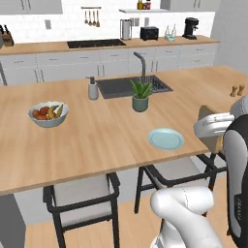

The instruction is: Start the toaster. Once the lever pops up, take the bread to the plate on the dining counter.

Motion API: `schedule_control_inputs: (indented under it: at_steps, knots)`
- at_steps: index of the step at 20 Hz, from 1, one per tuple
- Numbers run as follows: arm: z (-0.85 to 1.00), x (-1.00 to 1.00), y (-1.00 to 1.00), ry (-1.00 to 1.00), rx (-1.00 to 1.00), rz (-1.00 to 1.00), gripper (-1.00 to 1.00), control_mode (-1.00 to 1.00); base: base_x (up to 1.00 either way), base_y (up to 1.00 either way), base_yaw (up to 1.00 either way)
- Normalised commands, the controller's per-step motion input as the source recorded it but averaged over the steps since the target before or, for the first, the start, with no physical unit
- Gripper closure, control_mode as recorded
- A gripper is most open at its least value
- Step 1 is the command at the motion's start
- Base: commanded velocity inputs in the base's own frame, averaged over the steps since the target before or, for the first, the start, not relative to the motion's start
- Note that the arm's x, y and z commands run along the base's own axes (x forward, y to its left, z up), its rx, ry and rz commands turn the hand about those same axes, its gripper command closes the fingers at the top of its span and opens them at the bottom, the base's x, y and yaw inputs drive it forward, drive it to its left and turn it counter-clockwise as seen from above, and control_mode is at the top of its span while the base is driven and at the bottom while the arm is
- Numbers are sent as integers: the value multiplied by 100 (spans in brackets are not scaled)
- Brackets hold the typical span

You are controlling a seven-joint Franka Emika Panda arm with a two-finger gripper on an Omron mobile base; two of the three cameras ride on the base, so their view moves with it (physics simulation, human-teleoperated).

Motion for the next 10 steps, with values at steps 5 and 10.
schedule_control_inputs:
  at_steps: [5, 10]
  knots:
    - [0, 0, 0, 0, 0, 0, 100, 100, 44, -6, 16]
    - [0, 0, 0, 0, 0, 0, 100, 100, 33, -31, 7]
